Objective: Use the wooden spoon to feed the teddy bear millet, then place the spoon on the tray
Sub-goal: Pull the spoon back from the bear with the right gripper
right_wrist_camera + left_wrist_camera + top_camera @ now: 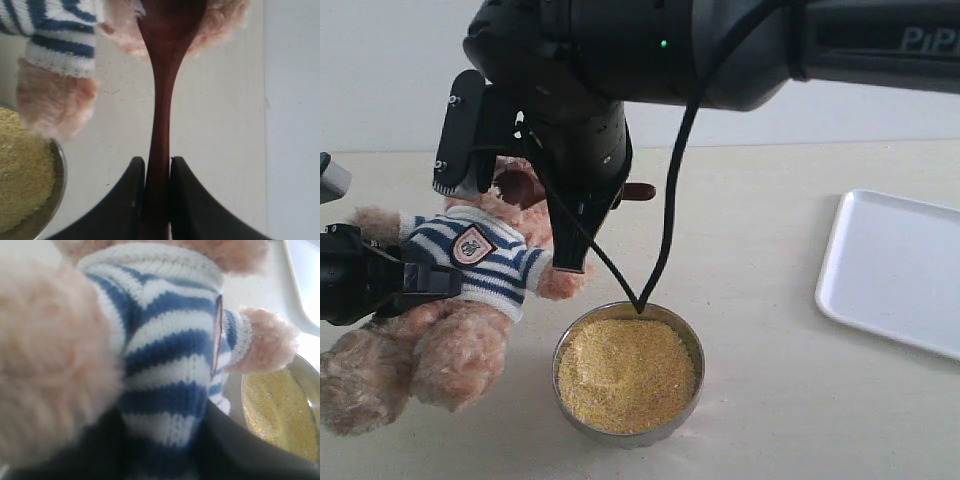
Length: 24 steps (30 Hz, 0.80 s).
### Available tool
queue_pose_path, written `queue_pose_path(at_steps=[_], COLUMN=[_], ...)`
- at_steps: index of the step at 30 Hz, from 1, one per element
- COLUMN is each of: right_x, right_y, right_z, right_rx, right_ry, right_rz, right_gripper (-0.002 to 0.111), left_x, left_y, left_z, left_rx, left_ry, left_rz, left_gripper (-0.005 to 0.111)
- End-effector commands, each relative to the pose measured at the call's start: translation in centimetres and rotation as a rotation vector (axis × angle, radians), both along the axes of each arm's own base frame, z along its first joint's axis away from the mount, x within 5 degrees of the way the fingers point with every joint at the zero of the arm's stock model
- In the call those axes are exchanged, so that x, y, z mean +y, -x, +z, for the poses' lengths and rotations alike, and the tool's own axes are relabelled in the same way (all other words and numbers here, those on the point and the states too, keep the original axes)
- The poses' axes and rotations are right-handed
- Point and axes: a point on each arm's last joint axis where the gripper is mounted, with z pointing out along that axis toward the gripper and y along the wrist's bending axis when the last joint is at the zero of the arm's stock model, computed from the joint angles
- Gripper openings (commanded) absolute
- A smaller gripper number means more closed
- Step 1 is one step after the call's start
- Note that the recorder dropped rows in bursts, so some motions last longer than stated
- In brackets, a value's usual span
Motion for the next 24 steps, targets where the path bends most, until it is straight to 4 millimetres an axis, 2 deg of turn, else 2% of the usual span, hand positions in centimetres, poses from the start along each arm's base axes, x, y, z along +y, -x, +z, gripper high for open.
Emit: queue_pose_path(at_steps=[1, 6, 12, 18, 24], right_x=[-1.1, -3.3, -4.9, -5.9, -8.5], right_y=[1.2, 2.3, 3.1, 4.7, 5.0], right_z=[3.0, 5.9, 7.6, 9.8, 12.0], right_rx=[0.028, 0.019, 0.023, 0.074, 0.179], right_ry=[-0.075, -0.063, -0.054, -0.176, -0.335], right_rz=[-0.008, -0.026, -0.057, -0.061, -0.094], right_gripper=[0.0, 0.0, 0.0, 0.0, 0.0], left_x=[-0.2, -0.2, -0.2, -0.2, -0.2], left_y=[0.0, 0.0, 0.0, 0.1, 0.1], left_z=[0.2, 0.1, 0.1, 0.1, 0.1], left_rx=[0.001, 0.001, 0.001, 0.001, 0.001], left_ry=[0.027, 0.023, 0.021, 0.016, 0.015], left_rz=[-0.001, -0.003, -0.005, -0.009, -0.011], left_gripper=[0.005, 0.005, 0.005, 0.005, 0.005])
